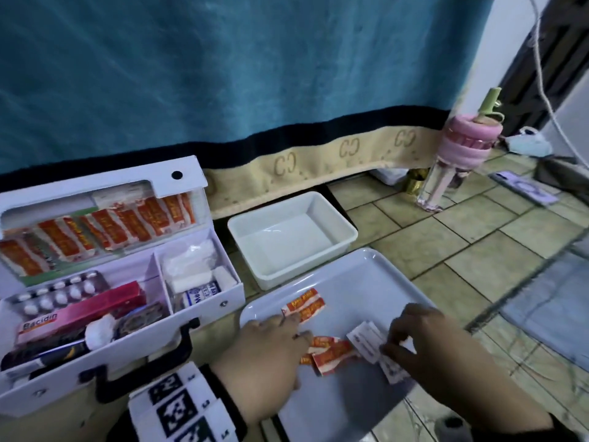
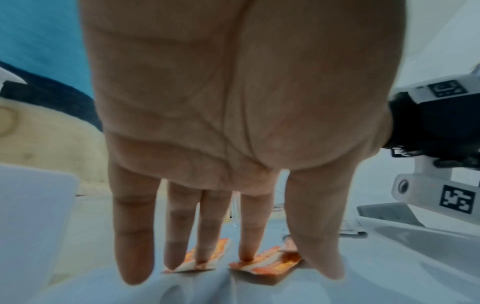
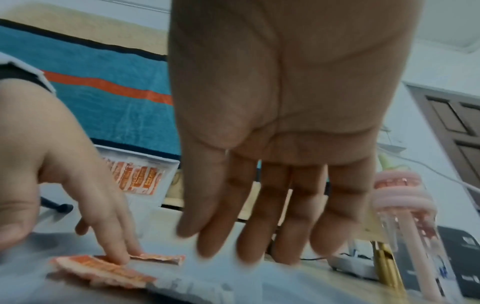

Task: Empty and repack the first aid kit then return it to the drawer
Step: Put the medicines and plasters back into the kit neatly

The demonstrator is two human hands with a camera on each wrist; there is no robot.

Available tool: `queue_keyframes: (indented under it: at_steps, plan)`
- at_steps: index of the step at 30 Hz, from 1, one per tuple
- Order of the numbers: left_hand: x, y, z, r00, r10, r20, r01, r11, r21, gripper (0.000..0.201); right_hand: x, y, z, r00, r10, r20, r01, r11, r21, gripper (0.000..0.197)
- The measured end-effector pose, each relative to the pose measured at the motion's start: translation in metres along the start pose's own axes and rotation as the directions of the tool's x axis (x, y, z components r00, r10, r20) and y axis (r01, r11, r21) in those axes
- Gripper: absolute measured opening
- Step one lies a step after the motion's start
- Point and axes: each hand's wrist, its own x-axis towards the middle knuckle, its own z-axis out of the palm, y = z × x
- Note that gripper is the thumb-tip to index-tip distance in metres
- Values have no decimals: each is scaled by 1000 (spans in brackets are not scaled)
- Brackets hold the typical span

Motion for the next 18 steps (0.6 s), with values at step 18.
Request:
queue_keyframes:
  at_steps: [18]
  plan:
    - [-8, 9, -5, 998, -64, 17, 65, 993, -95, 55, 24, -30, 11, 930, -367, 4, 366, 927, -84, 32]
